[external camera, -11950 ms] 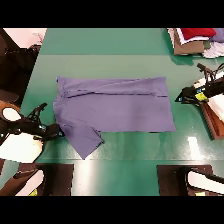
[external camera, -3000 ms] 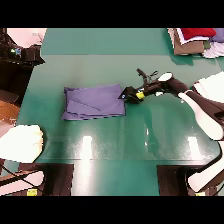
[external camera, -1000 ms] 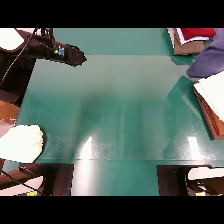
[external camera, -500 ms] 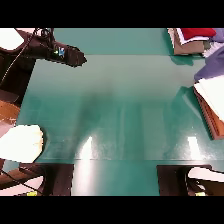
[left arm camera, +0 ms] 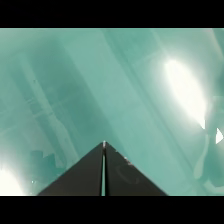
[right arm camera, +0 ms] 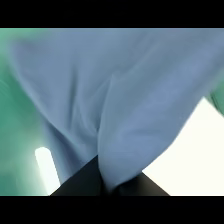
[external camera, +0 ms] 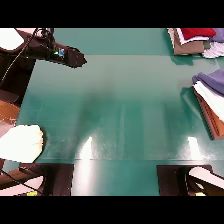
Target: Fold the shirts.
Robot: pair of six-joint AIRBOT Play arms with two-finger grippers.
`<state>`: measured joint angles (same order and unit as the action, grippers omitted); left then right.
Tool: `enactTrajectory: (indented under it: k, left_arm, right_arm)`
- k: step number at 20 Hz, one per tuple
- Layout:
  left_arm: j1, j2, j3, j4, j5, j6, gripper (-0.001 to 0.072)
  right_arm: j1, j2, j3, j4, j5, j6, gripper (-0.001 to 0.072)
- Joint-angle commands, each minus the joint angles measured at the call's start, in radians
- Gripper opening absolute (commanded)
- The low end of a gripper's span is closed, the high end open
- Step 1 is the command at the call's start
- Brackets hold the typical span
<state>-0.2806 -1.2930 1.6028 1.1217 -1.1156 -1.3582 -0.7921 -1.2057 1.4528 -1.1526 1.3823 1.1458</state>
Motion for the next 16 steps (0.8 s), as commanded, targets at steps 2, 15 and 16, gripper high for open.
enactTrajectory:
  k: [2,15,16]
  left_arm:
    - [0.000,0.001,0.000,0.000,-0.002,0.005,0.0024]
    - [0.000,0.001,0.000,0.004,0.011,0.005,0.0024]
    - [0.000,0.001,0.000,0.003,-0.003,0.004,0.0024]
  right_arm:
    - [-0.104,0.085,-0.178,-0.133,0.034,0.062,0.0163]
    - [0.191,0.104,-0.155,0.320,0.128,0.196,0.0569]
    - [0.290,0.104,-0.155,0.318,0.116,0.196,0.0569]
